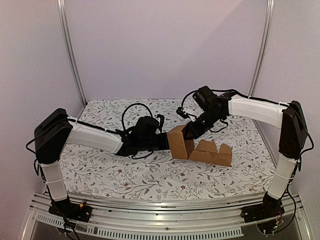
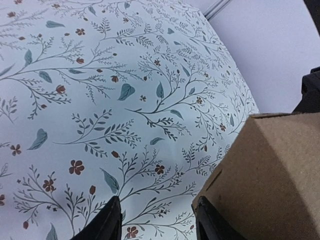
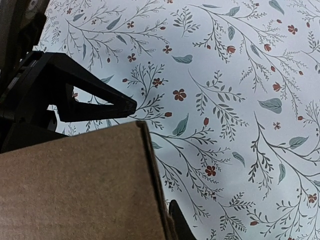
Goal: Fold the paper box
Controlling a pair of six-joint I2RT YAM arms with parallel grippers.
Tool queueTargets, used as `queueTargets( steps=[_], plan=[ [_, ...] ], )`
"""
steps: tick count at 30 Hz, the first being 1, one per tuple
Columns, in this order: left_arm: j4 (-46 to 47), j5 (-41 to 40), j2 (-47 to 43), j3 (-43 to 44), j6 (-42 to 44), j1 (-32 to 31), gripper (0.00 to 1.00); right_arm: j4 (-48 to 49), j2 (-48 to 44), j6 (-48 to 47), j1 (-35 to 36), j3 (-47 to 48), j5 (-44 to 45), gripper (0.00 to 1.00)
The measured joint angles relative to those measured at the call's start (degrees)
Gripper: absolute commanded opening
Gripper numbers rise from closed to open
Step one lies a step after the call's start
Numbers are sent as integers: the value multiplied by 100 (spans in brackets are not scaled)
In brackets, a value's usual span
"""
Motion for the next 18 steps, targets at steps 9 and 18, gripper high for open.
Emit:
queueTargets(
  steps=[9,18],
  plan=[
    [-662,-1102,-614,-704,-800,72,60,-175,-13,-278,120,42,175,9],
    [-1731,-1921,-2052,-1585,-570,219,61,-1825,481,-1663,236,938,549,7]
  ],
)
